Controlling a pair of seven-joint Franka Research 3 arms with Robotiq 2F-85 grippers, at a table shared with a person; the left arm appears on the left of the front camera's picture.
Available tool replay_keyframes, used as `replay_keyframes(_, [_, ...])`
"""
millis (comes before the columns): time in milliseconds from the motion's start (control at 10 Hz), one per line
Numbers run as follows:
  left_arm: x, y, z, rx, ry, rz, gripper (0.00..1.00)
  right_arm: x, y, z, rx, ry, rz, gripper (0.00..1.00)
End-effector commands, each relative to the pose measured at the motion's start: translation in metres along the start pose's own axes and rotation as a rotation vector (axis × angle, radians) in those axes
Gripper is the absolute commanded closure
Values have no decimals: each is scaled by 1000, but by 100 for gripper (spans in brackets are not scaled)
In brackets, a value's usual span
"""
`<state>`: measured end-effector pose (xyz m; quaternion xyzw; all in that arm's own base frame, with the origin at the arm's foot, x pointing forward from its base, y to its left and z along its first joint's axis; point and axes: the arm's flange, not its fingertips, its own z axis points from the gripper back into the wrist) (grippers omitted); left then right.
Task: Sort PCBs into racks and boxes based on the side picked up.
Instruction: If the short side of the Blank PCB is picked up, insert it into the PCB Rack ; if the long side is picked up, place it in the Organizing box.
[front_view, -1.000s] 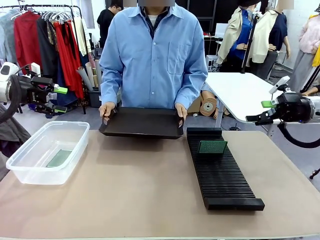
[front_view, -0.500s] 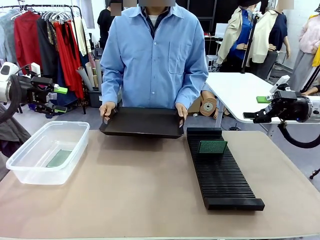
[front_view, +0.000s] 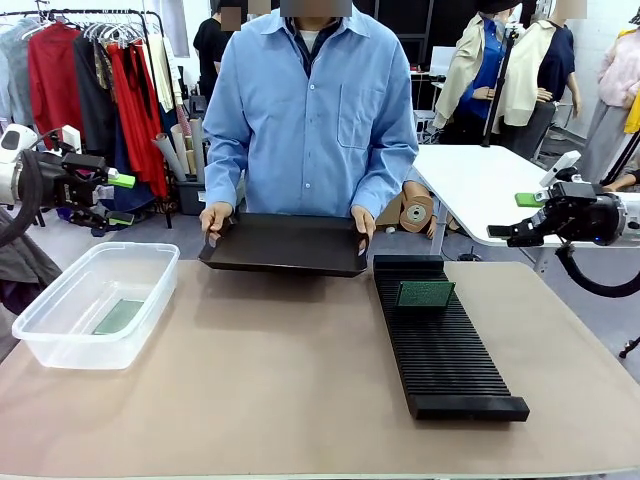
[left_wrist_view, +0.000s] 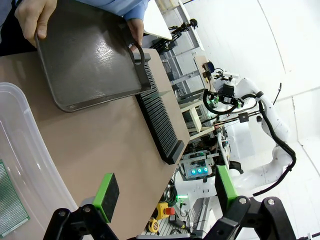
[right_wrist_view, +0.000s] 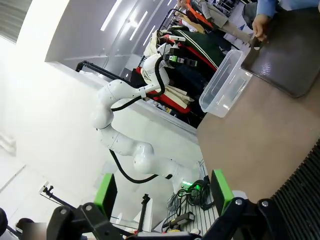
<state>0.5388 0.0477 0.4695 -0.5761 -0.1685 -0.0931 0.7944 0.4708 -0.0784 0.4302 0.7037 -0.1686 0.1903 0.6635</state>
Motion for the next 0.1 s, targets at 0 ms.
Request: replay_keyframes(0, [1,-2,1,3,-1,4,0,2,1,3,2,22,22,0])
